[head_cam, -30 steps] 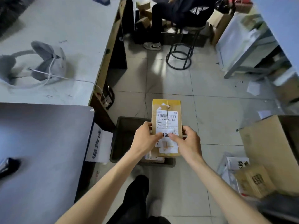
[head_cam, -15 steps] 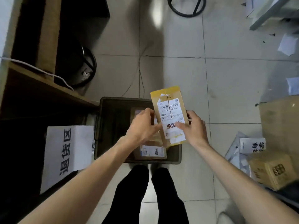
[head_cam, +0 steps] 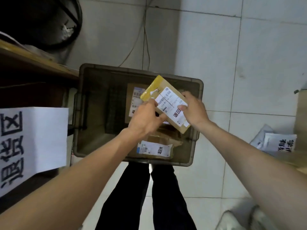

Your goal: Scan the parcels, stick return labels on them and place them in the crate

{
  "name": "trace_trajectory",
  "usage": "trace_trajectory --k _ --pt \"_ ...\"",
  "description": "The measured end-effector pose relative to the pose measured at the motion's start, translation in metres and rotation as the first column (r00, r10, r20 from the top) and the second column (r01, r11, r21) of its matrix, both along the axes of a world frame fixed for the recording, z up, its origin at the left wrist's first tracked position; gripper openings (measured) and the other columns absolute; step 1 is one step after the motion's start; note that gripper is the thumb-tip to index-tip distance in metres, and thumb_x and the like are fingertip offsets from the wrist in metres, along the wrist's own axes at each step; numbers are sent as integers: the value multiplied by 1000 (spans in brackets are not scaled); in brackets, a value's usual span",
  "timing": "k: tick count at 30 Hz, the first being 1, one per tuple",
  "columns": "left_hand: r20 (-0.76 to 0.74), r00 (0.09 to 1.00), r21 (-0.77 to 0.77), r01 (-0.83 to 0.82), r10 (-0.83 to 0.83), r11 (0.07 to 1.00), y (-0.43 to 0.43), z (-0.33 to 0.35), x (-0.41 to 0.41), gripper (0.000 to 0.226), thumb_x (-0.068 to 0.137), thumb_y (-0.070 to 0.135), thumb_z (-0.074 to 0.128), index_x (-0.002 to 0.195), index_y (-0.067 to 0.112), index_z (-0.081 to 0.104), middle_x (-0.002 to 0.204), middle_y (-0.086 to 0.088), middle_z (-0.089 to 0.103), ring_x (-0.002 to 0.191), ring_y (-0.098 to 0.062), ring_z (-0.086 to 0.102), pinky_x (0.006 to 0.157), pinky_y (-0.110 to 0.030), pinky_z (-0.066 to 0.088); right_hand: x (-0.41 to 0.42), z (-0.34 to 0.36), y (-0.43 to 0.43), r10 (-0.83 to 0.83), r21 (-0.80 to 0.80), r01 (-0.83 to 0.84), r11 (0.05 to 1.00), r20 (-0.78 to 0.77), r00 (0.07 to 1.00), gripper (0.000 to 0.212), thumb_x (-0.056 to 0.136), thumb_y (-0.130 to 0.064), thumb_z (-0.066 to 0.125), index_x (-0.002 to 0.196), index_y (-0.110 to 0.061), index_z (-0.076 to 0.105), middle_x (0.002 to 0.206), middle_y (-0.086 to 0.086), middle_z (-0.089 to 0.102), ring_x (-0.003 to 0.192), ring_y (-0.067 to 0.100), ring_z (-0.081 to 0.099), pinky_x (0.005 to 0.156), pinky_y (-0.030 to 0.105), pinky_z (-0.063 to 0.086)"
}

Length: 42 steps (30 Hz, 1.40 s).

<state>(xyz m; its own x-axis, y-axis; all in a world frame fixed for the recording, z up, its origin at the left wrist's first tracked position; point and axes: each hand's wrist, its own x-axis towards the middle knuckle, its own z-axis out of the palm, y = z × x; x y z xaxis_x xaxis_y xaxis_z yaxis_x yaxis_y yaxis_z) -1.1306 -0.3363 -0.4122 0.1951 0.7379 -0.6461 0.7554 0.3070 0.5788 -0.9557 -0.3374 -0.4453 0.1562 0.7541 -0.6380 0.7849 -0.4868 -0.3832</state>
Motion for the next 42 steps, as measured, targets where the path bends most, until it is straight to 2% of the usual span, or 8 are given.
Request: trace_trajectory --k 4,9,14,19,25,30,36,42 --pt "-18 1000 18 9 -9 1000 1 6 -6 34 88 33 67 116 22 52 100 13 49 88 -8 53 62 -16 39 -10 17 -5 82 29 -85 996 112 990 55 91 -30 66 136 -12 39 136 10 49 124 28 48 94 45 48" --pt "-79 997 25 -12 14 1000 7 60 -22 37 88 29 66 121 17 55 99 6 52 90 -15 56 77 -30 49 -30 84 -16 207 99 -220 970 129 970 51 96 -40 54 137 -13 41 138 8 48 126 27 46 92 39 46" --pt "-154 986 93 -44 58 995 12 170 -56 43 87 32 67 122 11 56 118 -8 62 104 -24 60 86 -36 50 -67 196 -6 334 181 -344 921 81 939 53 97 -42 51 140 -11 42 138 9 50 129 26 43 103 37 38" --pt "-264 948 245 -111 176 963 6 307 -106 47 87 41 66 121 10 54 120 -12 62 109 -30 61 89 -40 52 -129 328 13 564 329 -566 756 111 818 59 98 -45 46 145 -11 38 148 9 42 137 26 35 110 37 31" --pt "-270 855 429 -305 443 850 -46 454 -173 32 88 38 63 108 13 56 107 -8 62 91 -26 57 65 -34 46 -198 466 0 748 513 -713 478 187 636 55 97 -46 46 141 -12 43 142 8 49 132 25 42 105 36 35" --pt "-221 678 530 -520 701 670 -133 532 -241 45 87 36 63 125 14 54 126 -8 60 111 -29 57 90 -39 49 -269 542 -34 853 586 -772 244 248 458 55 98 -46 46 141 -12 43 139 9 51 129 26 44 101 36 37" --pt "-188 336 605 -701 923 378 -310 576 -310 36 87 33 63 114 10 58 110 -9 64 102 -30 61 81 -36 50 -385 589 -142 947 663 -745 -78 282 152 60 96 -47 48 144 -12 41 143 7 49 132 25 42 102 35 37" --pt "-191 -37 600 -795 981 86 -517 577 -327 35 86 33 62 114 12 58 115 -8 65 105 -30 61 89 -37 50 -481 603 -328 924 662 -651 -371 331 -190 54 96 -46 49 136 -11 48 135 9 54 127 27 45 100 36 36"
